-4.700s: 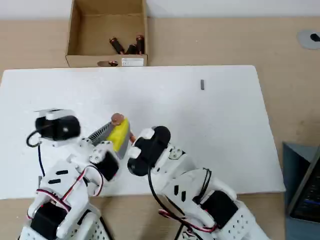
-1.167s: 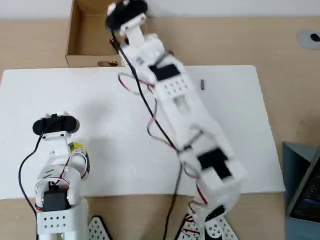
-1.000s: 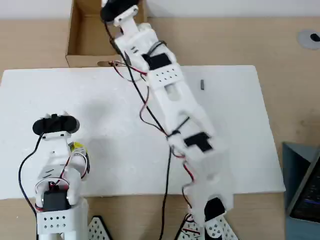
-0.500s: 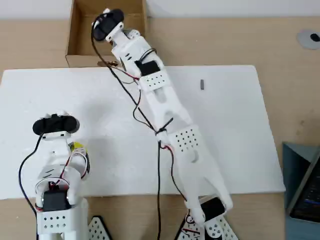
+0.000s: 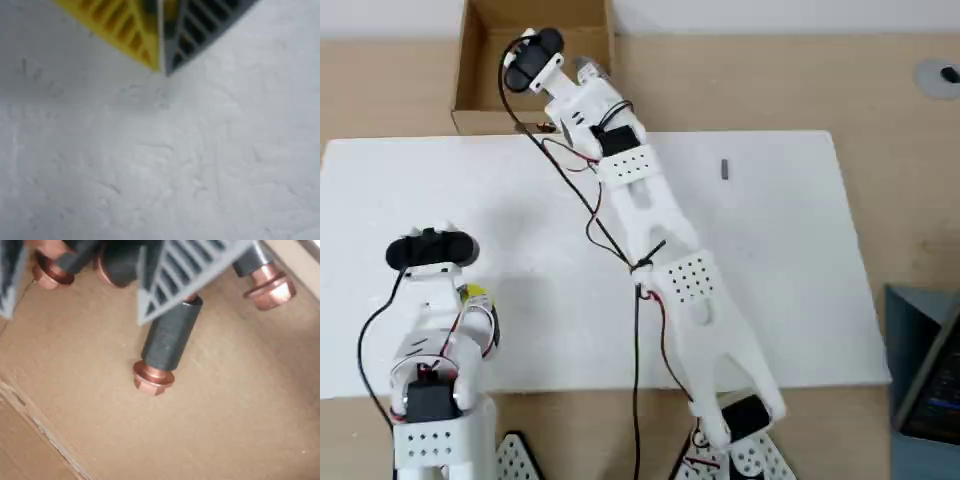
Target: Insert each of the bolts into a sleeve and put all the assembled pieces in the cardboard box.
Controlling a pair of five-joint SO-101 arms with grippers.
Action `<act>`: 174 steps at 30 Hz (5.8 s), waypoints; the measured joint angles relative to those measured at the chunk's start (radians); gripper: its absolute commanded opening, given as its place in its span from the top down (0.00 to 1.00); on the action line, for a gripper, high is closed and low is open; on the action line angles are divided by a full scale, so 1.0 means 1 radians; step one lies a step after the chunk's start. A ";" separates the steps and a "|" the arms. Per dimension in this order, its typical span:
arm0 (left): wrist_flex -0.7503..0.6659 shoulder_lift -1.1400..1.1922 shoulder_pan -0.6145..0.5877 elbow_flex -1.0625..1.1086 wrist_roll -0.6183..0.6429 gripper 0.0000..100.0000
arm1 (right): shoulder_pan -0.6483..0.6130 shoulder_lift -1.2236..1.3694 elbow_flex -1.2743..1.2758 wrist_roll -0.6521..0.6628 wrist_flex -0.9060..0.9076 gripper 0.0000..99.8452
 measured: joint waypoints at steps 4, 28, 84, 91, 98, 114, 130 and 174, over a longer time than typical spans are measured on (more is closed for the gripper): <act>0.000 0.000 0.000 0.000 0.000 1.00 | 0.008 0.000 0.000 0.000 0.000 0.82; 0.000 0.000 0.000 0.000 0.000 1.00 | 0.051 -0.160 -0.331 -0.163 0.572 0.99; 0.000 0.000 0.000 0.000 0.000 1.00 | 0.420 -1.801 1.026 -0.400 1.137 0.99; 0.000 0.000 0.000 0.000 0.000 1.00 | 0.420 -2.096 1.533 -0.400 0.908 0.99; 0.000 0.000 0.000 0.000 0.000 1.00 | 0.420 -2.364 2.074 -0.400 0.695 0.99; 0.000 0.000 0.000 0.000 0.000 1.00 | 0.420 -2.914 2.782 -0.400 0.505 0.99; 0.000 0.000 0.000 0.000 0.000 1.00 | 0.433 -3.106 2.966 -0.348 0.520 0.99; 0.000 0.000 0.000 0.000 0.000 1.00 | 0.439 -3.107 2.966 -0.347 0.523 0.99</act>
